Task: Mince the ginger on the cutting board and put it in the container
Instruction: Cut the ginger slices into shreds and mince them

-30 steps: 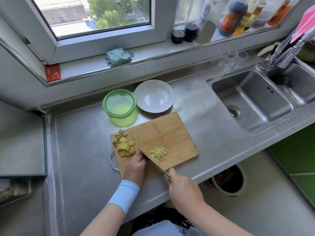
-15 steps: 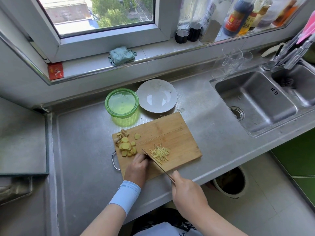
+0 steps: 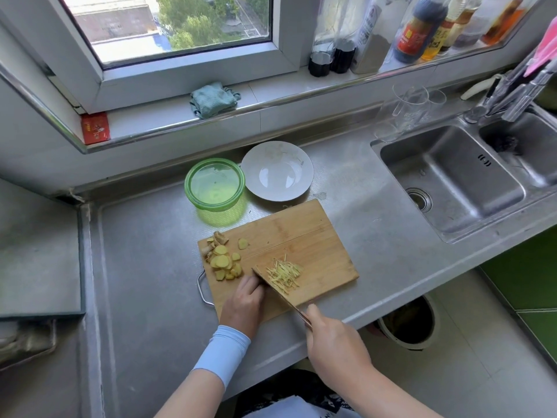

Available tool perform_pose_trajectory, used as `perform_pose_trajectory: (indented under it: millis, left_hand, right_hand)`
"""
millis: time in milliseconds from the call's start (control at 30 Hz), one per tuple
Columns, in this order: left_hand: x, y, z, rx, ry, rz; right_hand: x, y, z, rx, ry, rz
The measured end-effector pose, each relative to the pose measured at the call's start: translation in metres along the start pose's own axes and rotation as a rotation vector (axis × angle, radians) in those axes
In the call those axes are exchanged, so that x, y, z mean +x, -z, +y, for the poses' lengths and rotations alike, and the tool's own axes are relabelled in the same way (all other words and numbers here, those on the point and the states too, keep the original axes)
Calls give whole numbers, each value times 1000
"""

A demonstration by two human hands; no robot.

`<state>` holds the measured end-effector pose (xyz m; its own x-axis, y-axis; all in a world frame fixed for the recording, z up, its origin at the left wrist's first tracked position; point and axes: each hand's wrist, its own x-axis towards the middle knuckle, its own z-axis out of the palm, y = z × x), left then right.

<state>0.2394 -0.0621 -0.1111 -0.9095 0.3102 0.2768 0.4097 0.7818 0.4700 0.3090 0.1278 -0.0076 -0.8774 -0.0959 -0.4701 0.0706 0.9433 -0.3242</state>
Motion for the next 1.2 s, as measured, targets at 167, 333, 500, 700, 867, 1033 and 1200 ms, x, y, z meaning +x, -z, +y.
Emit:
perform_pose_trajectory:
  millis: [167,333,500,700,867,1033,1200]
  left_hand:
    - [0,-1,-1,-12,-1,-7]
    - [1,1,-5,4,-17,-22]
    - [-1,-5,-10,26,0,-57]
    - [0,-1,-2,25,-37,9]
    - [0,3,2,42,-18,21]
    - [-1,5,1,32,-20,-15]
    - [0,7,1,32,-10,-32]
  right_hand:
    - [20,-2,-14,3,10,18]
    - [21,0,-16,14,25,28]
    - [3,-1,-2,14,10,1]
    - [26,-5,-19,-9,3,13]
    - [11,0,-9,14,20,14]
    - [7,-2,-7,-13,8,18]
    - [24,-2,-21,-3,22,38]
